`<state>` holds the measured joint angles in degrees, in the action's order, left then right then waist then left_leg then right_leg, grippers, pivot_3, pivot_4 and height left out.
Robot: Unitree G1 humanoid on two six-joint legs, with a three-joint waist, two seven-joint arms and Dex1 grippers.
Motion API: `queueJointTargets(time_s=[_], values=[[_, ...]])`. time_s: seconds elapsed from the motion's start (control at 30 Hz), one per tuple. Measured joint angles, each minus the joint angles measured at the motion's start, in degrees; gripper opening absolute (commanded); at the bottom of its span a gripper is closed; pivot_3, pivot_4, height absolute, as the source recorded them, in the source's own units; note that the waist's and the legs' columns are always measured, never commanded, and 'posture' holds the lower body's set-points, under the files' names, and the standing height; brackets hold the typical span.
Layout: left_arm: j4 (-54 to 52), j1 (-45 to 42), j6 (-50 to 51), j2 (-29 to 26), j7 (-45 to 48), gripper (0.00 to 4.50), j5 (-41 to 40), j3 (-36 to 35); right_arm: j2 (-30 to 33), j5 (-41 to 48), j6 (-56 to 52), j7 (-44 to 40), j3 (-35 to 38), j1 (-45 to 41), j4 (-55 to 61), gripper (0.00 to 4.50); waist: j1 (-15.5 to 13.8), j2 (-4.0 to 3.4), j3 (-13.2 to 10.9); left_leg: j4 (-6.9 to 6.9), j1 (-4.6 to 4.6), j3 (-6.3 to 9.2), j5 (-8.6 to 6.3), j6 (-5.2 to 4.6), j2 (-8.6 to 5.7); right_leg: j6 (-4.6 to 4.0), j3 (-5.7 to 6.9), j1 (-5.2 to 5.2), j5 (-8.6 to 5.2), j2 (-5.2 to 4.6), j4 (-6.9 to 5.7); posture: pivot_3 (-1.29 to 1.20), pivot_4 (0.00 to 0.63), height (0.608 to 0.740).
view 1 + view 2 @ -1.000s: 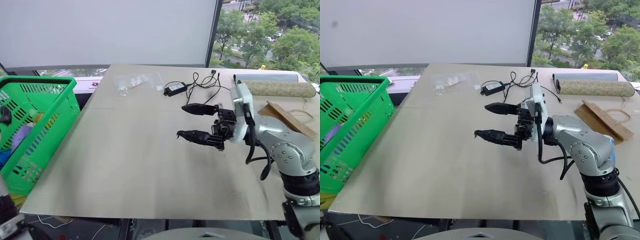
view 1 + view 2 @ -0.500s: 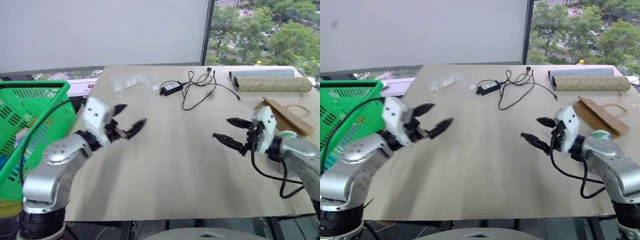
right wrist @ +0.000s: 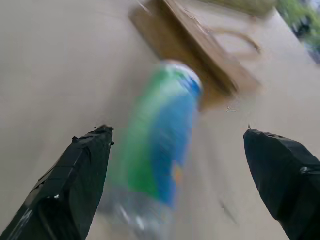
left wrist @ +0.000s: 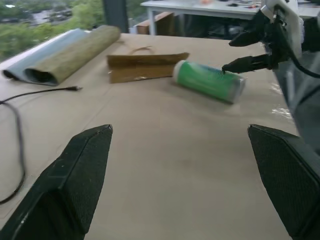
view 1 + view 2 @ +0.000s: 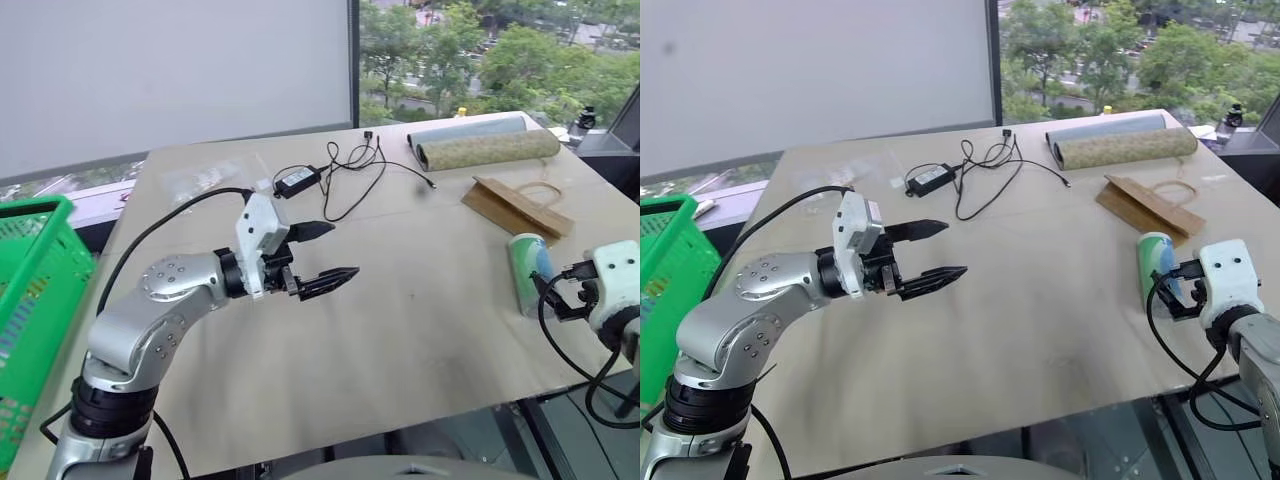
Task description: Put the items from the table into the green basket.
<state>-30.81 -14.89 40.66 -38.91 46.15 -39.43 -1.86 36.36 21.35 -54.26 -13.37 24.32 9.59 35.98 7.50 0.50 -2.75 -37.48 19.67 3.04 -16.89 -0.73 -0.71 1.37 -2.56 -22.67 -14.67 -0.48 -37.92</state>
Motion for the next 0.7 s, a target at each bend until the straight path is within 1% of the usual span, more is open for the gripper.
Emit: queueJointTargets(time_s=[0.07, 0.17, 0.27, 0.47, 0.7], values=[[0.02, 0.23, 0.0, 0.0, 0.5, 4.48, 0.02, 0.45, -2.66, 1.9, -5.11, 0.77, 1.37, -1.05, 0.5, 4.5, 1.22, 0.0, -0.1, 0.0, 0.0, 0.0, 0.0, 0.0, 0.08, 0.01, -0.02, 0.0, 0.0, 0.02, -0.01, -0.25, 0.054, 0.74], [0.03, 0.27, -0.15, -0.27, 0.95, 4.48, 0.5, 0.62, -5.05, 3.38, -9.65, 1.81, 2.39, -3.24, 0.76, 4.5, 1.99, -0.12, -0.21, 0.0, -0.02, -0.08, -0.02, -0.03, 0.17, 0.01, -0.09, 0.0, 0.0, 0.04, -0.01, -0.24, 0.052, 0.74], [0.03, 0.31, -0.15, -0.31, 1.03, 4.48, 0.85, 0.68, -7.66, 4.92, -11.82, 2.55, 4.19, -6.39, 0.06, 4.5, 2.29, -0.11, -0.25, 0.0, -0.01, -0.06, -0.03, -0.04, 0.17, 0.02, -0.08, -0.01, 0.0, 0.05, 0.0, -0.23, 0.049, 0.74], [-0.01, 0.45, -0.11, -0.55, 0.8, 4.48, 1.1, 0.57, -9.08, 6.71, -11.76, 1.56, 4.1, -10.95, -5.57, 4.5, 2.42, -0.14, -0.3, 0.0, 0.02, -0.06, -0.07, -0.11, 0.19, 0.04, -0.08, -0.01, -0.01, 0.05, 0.04, -0.19, 0.046, 0.74], [-0.74, 2.07, 0.22, -1.52, -0.92, 4.48, 1.04, -0.32, -6.99, 5.07, -10.51, 0.24, -0.4, -12.09, -13.67, 4.5, 1.56, -0.15, -0.44, 0.01, 0.0, -0.12, -0.08, -0.13, 0.2, 0.05, -0.12, -0.03, -0.02, 0.05, 0.03, -0.15, 0.05, 0.74]])
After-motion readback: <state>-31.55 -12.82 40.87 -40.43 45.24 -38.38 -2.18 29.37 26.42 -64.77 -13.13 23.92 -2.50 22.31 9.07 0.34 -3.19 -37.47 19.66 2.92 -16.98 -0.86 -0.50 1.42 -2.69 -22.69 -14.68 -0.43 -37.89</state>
